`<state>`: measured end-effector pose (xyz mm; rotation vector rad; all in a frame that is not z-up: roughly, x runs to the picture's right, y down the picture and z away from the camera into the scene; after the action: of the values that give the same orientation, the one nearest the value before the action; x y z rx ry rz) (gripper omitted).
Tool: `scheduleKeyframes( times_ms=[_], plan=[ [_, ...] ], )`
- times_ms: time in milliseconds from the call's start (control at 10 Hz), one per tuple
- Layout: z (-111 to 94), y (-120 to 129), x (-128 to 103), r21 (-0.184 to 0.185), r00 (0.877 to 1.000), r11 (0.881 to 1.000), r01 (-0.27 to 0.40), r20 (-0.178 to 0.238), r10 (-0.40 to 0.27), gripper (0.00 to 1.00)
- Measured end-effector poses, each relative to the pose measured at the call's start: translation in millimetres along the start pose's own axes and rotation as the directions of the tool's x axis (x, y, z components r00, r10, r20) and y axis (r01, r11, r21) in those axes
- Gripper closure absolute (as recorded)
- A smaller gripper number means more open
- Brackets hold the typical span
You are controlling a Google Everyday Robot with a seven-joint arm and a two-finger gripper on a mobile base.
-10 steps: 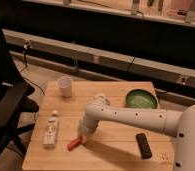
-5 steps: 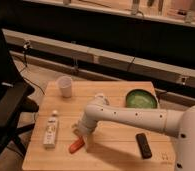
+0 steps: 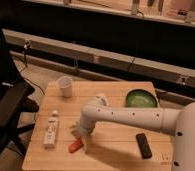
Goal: Place the pepper in the ceramic cup
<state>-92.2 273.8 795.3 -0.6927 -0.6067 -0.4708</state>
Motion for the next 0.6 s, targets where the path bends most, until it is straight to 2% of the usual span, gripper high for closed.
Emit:
scheduleKeyframes(
  times_ms=[100,600],
  plan=[
    [1.1,0.8,-1.9,-0.005,1.0,1.0,0.004,-0.004,-0.004,0.27],
    [-2.4,2.6,-12.2,-0.002,1.0,1.0,0.024,-0.011,-0.024,0.79]
  ],
)
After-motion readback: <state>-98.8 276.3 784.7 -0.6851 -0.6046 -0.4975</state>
